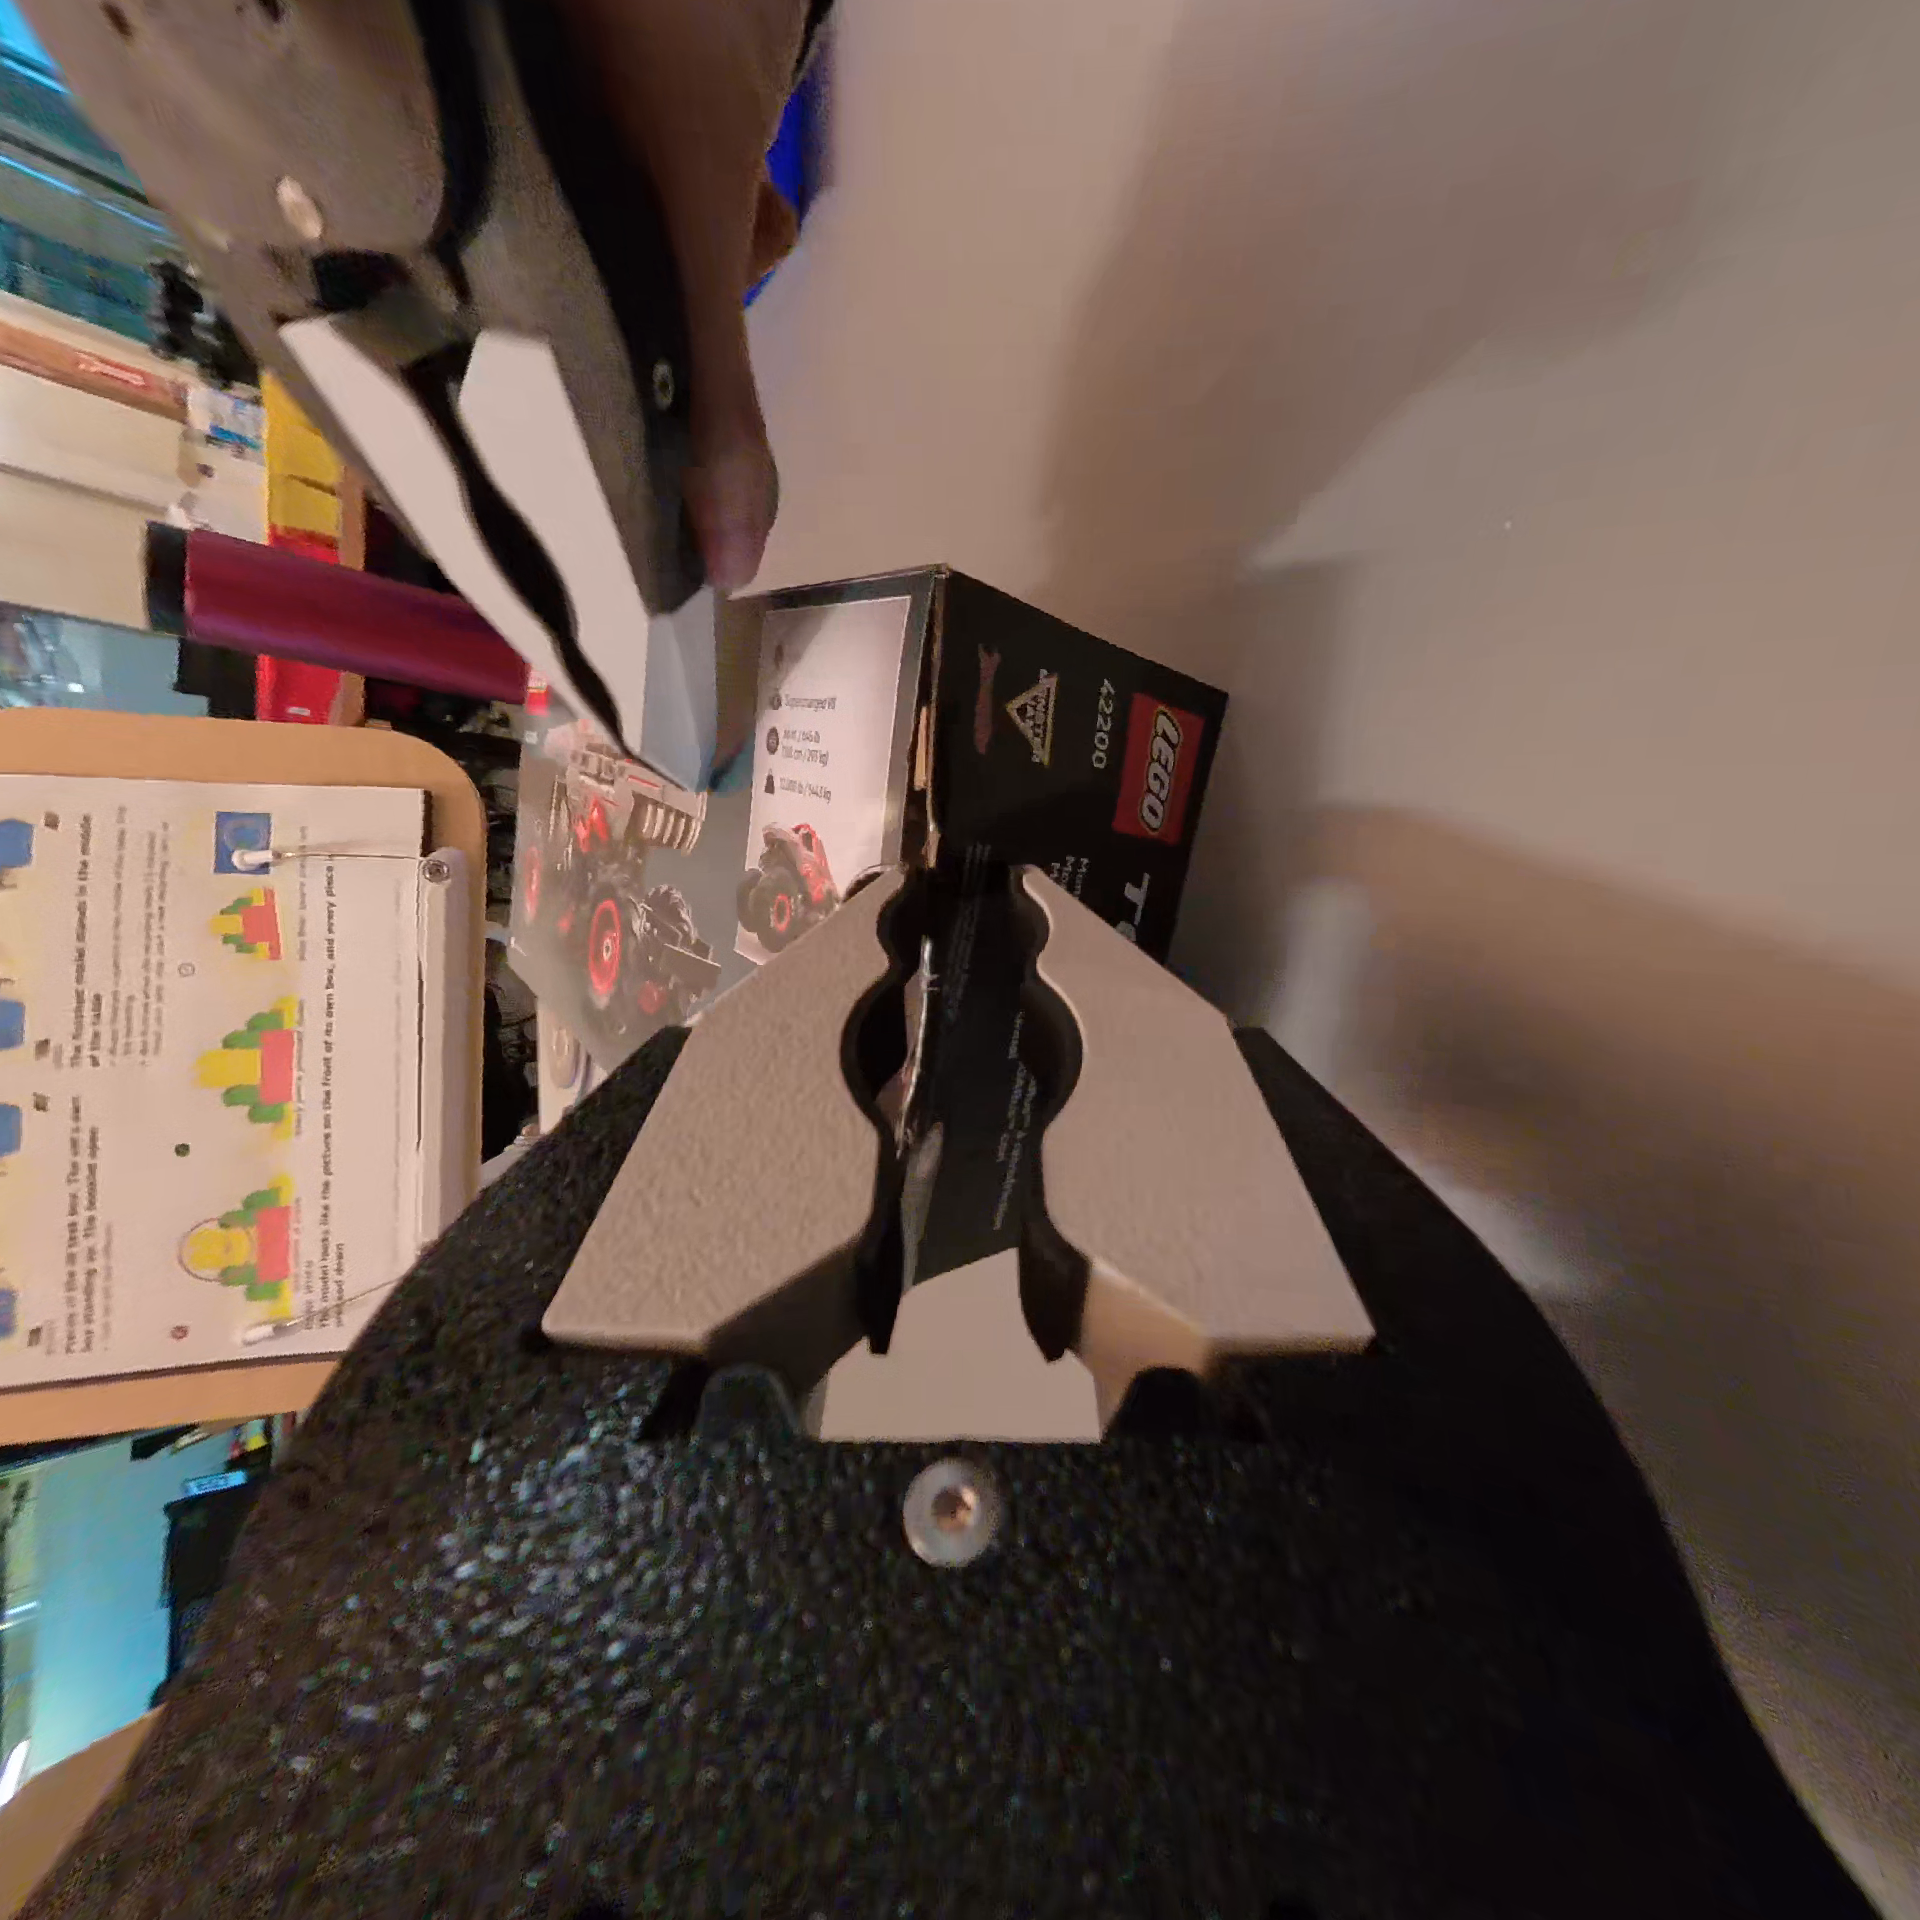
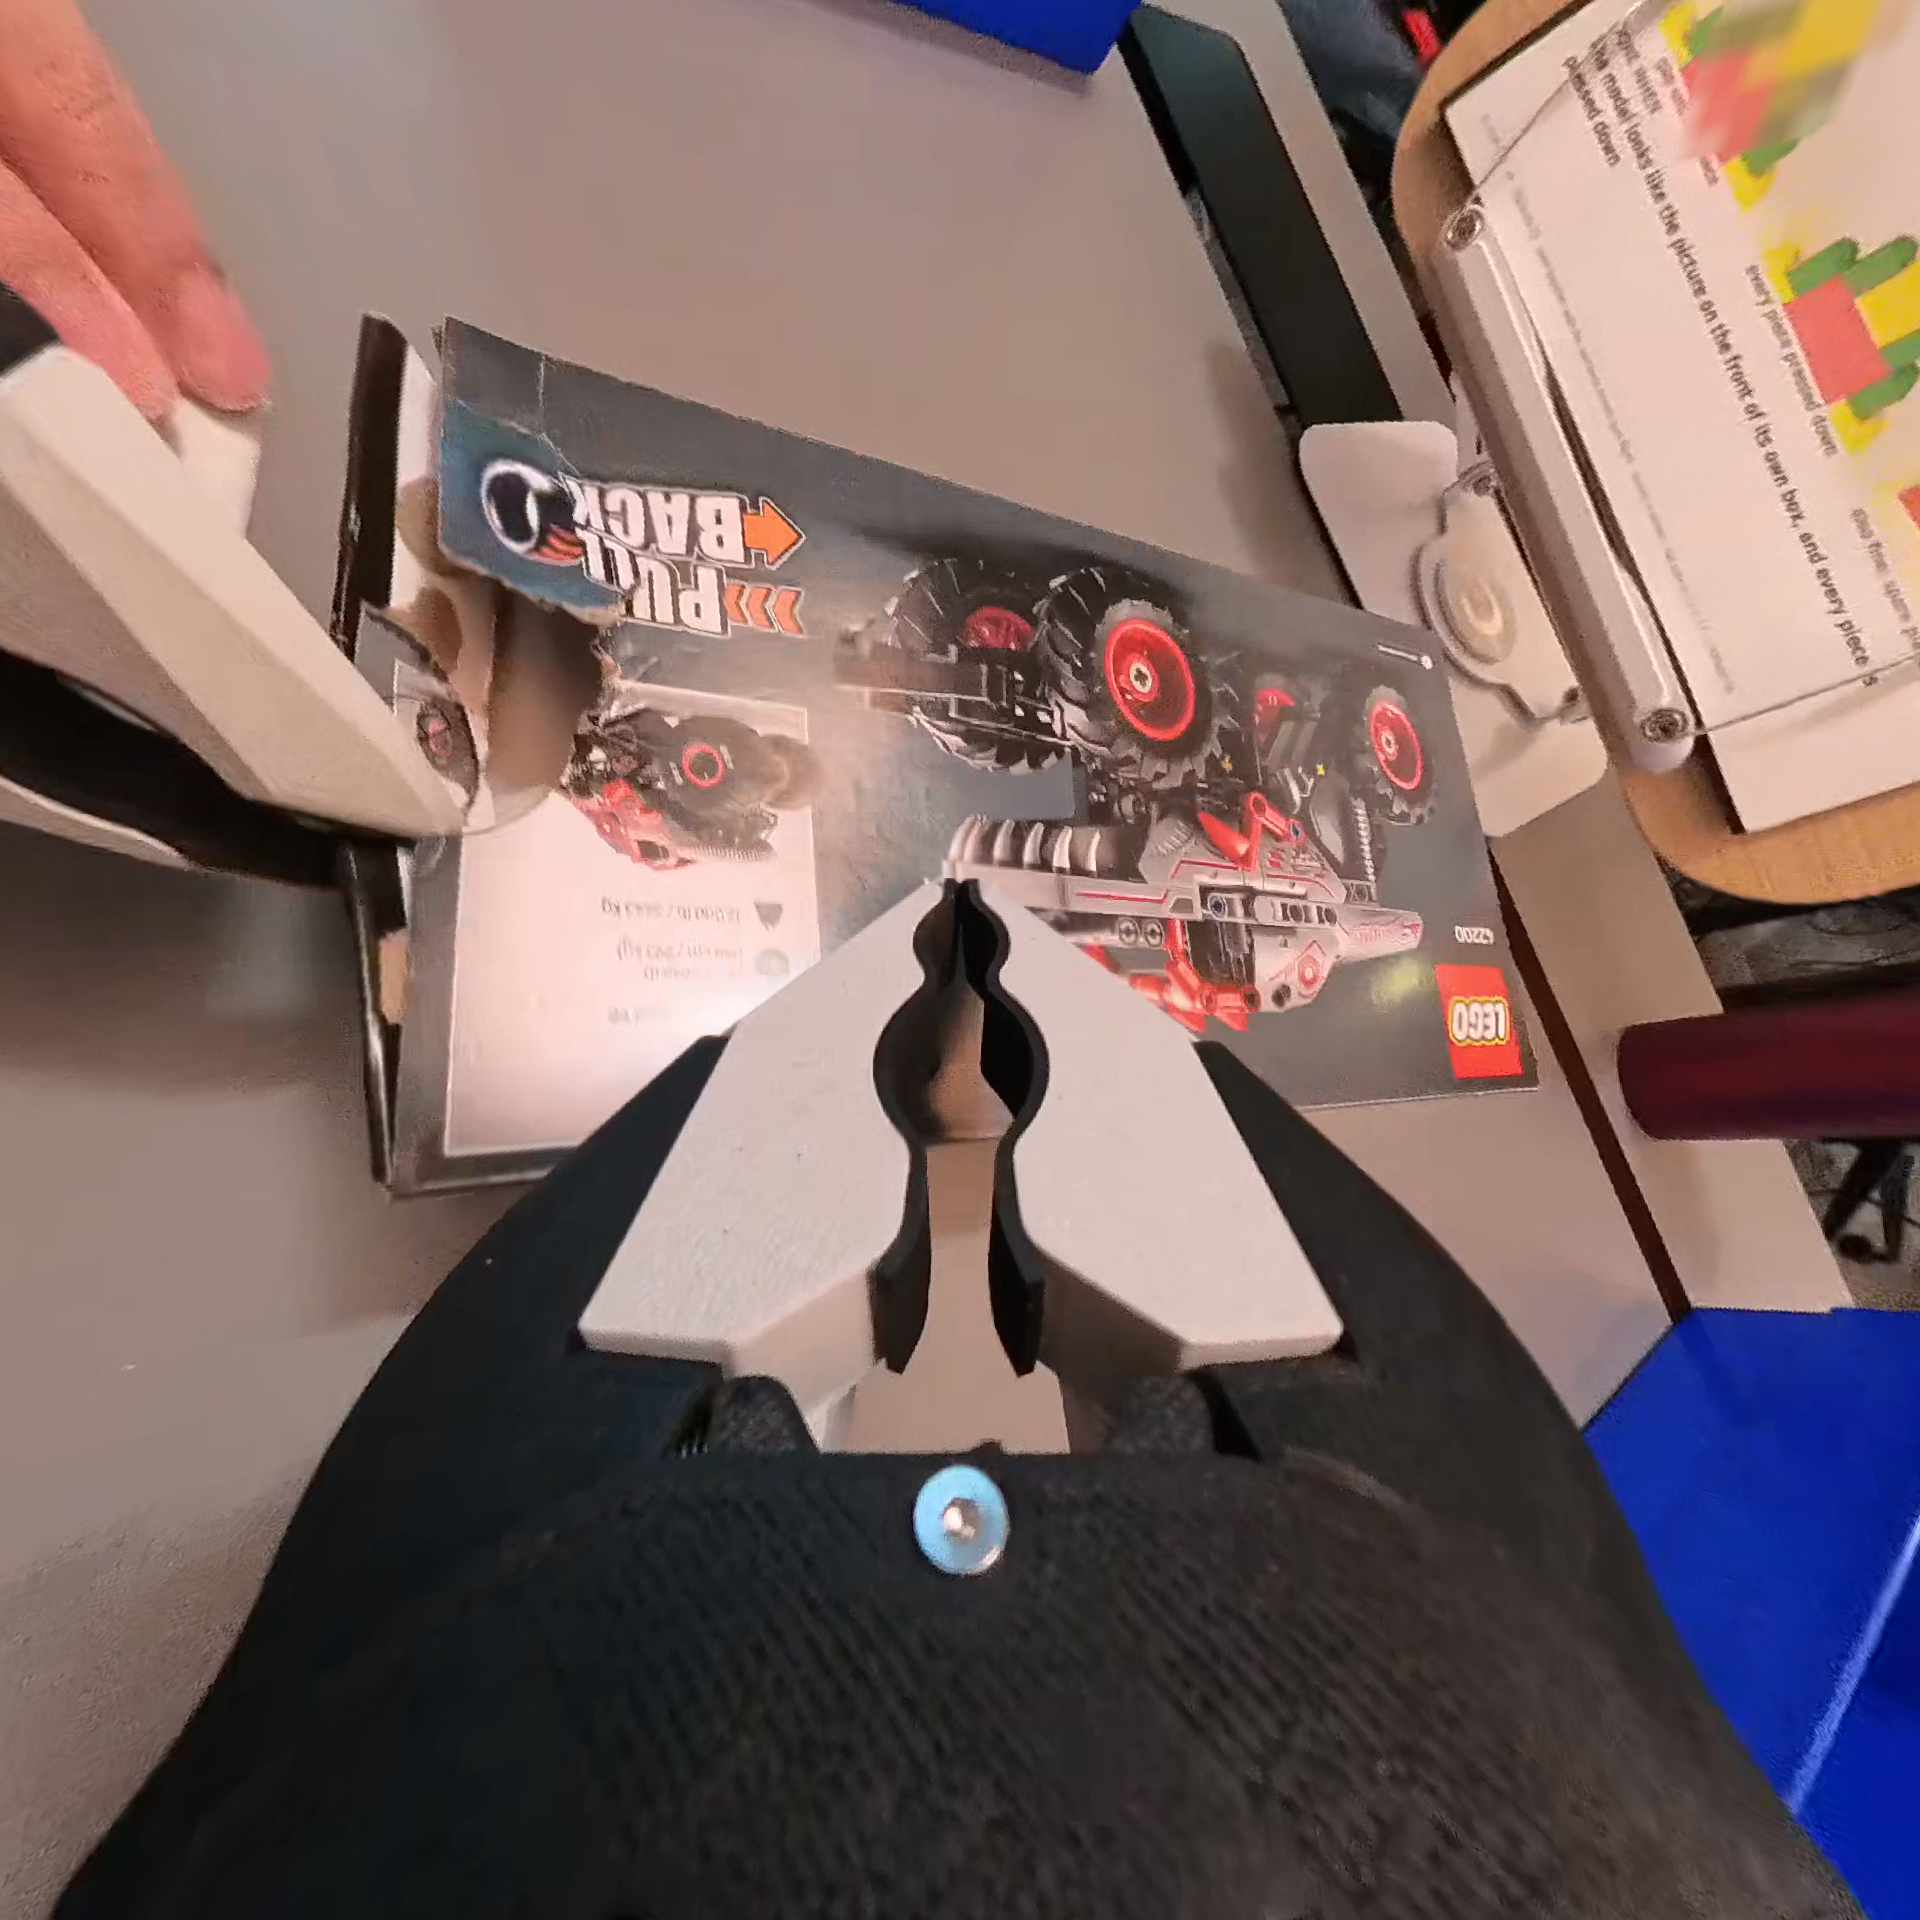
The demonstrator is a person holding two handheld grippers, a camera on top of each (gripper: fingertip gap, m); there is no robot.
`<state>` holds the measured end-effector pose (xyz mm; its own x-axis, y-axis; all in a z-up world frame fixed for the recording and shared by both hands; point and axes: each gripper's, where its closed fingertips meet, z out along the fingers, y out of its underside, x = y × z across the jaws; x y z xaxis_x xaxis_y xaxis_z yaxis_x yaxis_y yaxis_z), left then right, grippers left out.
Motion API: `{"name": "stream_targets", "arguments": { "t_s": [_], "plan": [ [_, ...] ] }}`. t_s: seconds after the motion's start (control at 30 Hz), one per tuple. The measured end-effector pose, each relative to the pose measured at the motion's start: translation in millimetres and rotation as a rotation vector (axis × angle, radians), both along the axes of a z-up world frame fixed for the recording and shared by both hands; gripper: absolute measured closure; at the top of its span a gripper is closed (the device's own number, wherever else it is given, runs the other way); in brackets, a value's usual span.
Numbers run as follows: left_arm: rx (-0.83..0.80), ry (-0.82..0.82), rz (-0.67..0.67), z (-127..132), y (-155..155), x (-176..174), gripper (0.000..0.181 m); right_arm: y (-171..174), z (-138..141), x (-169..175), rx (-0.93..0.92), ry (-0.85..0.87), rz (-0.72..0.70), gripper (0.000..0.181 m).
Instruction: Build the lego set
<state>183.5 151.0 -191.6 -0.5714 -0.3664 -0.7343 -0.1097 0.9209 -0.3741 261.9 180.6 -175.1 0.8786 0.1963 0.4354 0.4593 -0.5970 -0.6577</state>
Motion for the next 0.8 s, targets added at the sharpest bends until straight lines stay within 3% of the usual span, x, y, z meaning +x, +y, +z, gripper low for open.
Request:
{"name": "stream_targets", "arguments": {
  "t_s": [0.27, 0.47, 0.57, 0.6, 0.63, 0.7, 0.8],
  "plan": [
    [-0.098, 0.277, 0.097, 5.8, 1.0, -4.8, 0.175, 0.5, -1.1, -0.8, 0.04, 0.021, -0.04, 0.181],
    [-0.129, 0.335, 0.097, 9.0, -1.8, -6.1, 0.179, 0.9, -1.5, -1.0, 0.035, 0.061, -0.039, 0.181],
    [-0.347, 0.403, -0.065, 16.3, -41.5, -10.1, 0.181, 1.3, -1.2, -1.2, 0.047, 0.072, -0.043, 0.181],
    [-0.371, 0.433, -0.04, 13.2, -46.8, -8.7, 0.181, 1.4, -1.2, -1.3, 0.046, 0.06, -0.046, 0.181],
    [-0.257, 0.436, 0.071, 3.5, -32.2, -3.9, 0.181, 1.3, -1.4, -1.0, 0.039, 0.03, -0.044, 0.181],
    [-0.098, 0.388, 0.126, 0.4, -21.4, -3.4, 0.175, 1.5, -1.6, -1.0, 0.031, -0.021, -0.043, 0.181],
    [-0.196, 0.342, 0.149, 12.1, -20.3, -7.9, 0.165, 1.5, -1.1, -1.0, 0.041, 0.001, -0.046, 0.181]
  ]
}}
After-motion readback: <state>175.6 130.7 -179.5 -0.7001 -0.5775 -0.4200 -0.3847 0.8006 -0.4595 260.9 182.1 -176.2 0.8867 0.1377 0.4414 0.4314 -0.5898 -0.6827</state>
